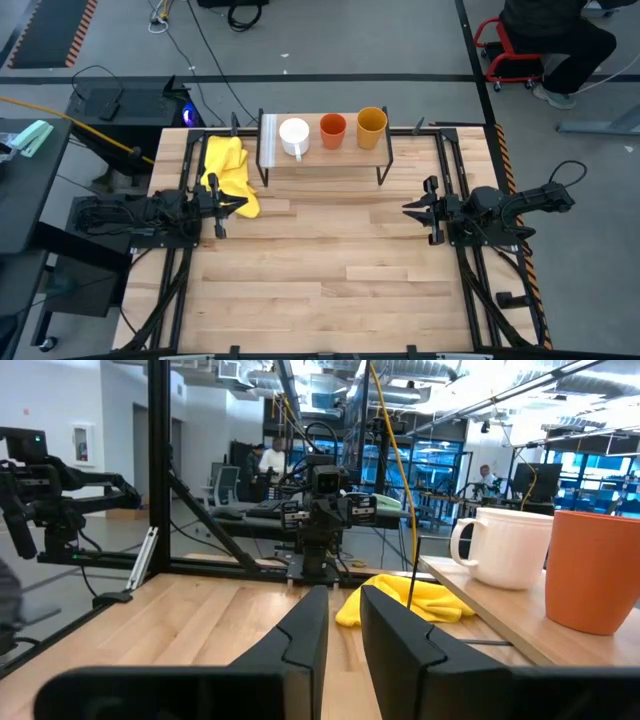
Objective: Stack small to large cups/mugs on shelf
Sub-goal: Return to Home Position
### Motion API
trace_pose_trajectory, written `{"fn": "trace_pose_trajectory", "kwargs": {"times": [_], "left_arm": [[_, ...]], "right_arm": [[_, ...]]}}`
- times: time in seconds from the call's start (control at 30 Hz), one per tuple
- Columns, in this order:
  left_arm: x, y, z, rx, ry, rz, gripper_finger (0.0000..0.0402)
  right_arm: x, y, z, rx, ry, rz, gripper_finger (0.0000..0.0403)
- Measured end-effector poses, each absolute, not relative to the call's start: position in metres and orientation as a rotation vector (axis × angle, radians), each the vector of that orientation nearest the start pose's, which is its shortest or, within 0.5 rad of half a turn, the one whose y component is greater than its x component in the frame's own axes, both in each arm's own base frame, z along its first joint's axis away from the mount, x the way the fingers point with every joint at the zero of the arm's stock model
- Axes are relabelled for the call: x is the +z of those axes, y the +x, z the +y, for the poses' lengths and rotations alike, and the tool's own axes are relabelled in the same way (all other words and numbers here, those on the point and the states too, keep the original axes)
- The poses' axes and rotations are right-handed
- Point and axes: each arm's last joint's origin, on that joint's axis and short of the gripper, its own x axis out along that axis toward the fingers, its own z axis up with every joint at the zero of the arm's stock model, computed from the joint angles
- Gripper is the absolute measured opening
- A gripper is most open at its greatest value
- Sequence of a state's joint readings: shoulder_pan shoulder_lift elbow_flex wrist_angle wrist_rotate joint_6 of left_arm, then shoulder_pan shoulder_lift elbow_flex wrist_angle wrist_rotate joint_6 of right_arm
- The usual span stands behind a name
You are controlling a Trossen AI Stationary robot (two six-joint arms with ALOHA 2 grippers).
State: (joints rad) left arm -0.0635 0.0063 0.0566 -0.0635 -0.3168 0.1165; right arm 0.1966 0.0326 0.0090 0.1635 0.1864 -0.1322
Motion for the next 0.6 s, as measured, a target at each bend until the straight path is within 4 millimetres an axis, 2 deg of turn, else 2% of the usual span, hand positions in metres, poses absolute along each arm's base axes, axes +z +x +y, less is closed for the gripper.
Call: {"fn": "trace_pose_trajectory", "kwargs": {"times": [0.3, 0.6], "left_arm": [[0.1761, 0.0933, 0.0031, 0.252, 0.118, 0.028, 0.0025], [0.1761, 0.0933, 0.0031, 0.252, 0.118, 0.028, 0.0035]], "right_arm": [[0.1797, 0.0969, 0.0138, 0.001, -0.105, -0.138, 0.0071], [0.1797, 0.0969, 0.0138, 0.001, -0.105, -0.138, 0.0071]]}}
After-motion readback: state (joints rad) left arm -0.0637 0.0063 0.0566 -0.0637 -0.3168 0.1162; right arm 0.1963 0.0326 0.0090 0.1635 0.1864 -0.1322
